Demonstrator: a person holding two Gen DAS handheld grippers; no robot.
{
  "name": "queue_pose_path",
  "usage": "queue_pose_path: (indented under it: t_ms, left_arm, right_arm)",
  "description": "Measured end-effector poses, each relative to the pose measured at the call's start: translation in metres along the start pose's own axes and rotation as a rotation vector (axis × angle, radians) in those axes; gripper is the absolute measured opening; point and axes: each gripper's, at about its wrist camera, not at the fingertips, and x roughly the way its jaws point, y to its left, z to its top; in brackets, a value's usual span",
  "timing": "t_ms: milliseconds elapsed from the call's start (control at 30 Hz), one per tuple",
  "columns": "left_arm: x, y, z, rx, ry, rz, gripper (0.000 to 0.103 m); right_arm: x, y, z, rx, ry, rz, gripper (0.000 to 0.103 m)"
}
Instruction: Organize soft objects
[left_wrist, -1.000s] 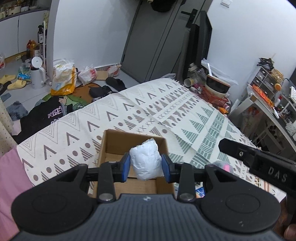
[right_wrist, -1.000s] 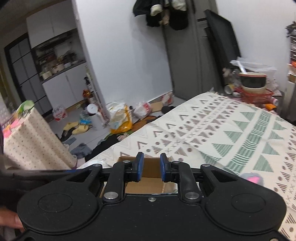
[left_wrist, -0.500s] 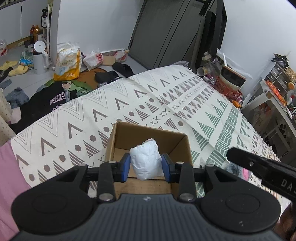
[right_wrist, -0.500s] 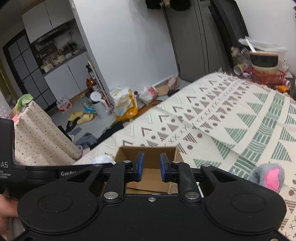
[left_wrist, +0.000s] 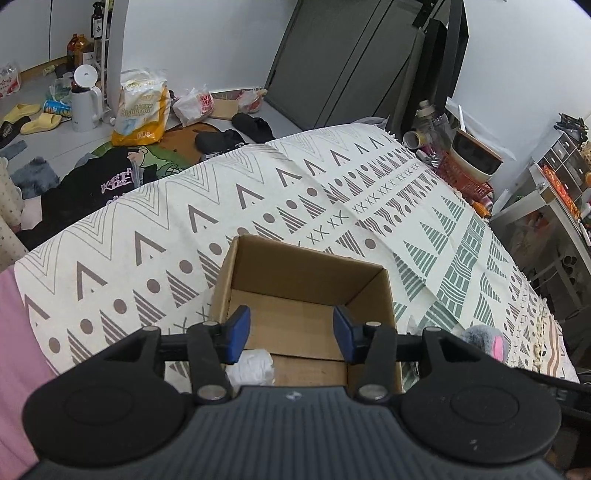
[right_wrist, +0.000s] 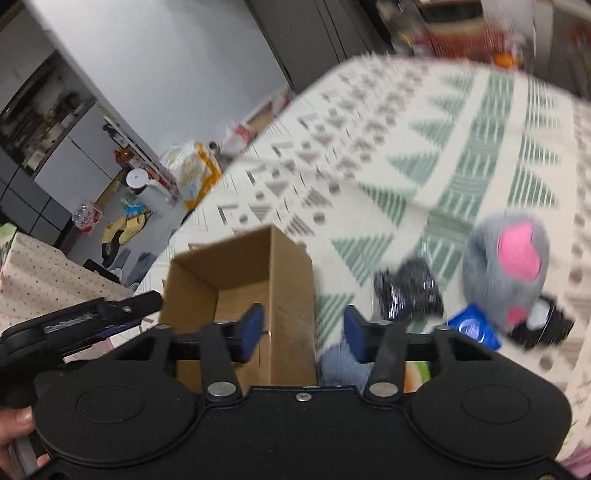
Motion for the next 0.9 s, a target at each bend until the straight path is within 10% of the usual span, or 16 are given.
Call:
queue_pose_path:
  t_ms: [767,900]
  left_arm:
    - [0.001,0.017,-0.005,-0.037,0.041,0.033,0.053]
    - [0.003,0.014,-0.006,-0.025,0.045,0.033,0.053]
  right_arm:
    - [0.078,-0.039,-0.019,0.031,0.268,-0.042,0.031]
    - [0.075,-0.036,-0.022,-0.027,0.251,-0.044,0.012]
